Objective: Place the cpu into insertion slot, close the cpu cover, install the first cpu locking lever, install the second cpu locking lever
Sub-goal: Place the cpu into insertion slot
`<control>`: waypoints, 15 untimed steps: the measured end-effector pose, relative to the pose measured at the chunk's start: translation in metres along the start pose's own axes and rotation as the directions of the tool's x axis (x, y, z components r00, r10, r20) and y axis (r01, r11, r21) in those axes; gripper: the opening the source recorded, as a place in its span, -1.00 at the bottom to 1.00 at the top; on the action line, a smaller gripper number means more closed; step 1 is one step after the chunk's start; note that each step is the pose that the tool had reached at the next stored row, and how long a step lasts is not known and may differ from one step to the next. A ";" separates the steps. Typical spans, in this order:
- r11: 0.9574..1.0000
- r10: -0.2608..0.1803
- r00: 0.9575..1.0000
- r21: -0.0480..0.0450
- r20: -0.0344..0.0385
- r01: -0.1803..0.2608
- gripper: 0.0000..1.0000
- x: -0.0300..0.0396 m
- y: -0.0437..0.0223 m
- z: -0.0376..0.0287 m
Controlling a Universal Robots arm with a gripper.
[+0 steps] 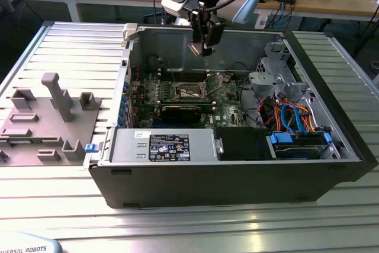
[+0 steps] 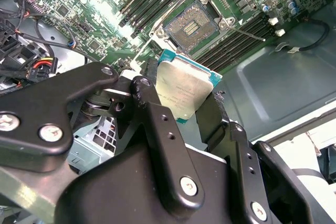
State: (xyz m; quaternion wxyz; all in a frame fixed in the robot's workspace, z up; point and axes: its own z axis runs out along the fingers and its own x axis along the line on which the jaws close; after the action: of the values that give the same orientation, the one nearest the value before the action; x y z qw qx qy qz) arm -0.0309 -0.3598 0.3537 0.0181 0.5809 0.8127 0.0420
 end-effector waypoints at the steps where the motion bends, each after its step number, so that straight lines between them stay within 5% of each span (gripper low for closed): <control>1: 1.000 0.001 1.000 0.000 0.000 -0.001 0.08 0.0000 0.0000 0.0000; 15: 1.000 0.011 1.000 0.000 0.001 -0.011 0.08 0.0000 0.0000 0.0000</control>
State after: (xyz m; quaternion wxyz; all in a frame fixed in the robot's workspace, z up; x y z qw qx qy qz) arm -0.0309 -0.3599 0.3537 0.0184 0.5854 0.8094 0.0419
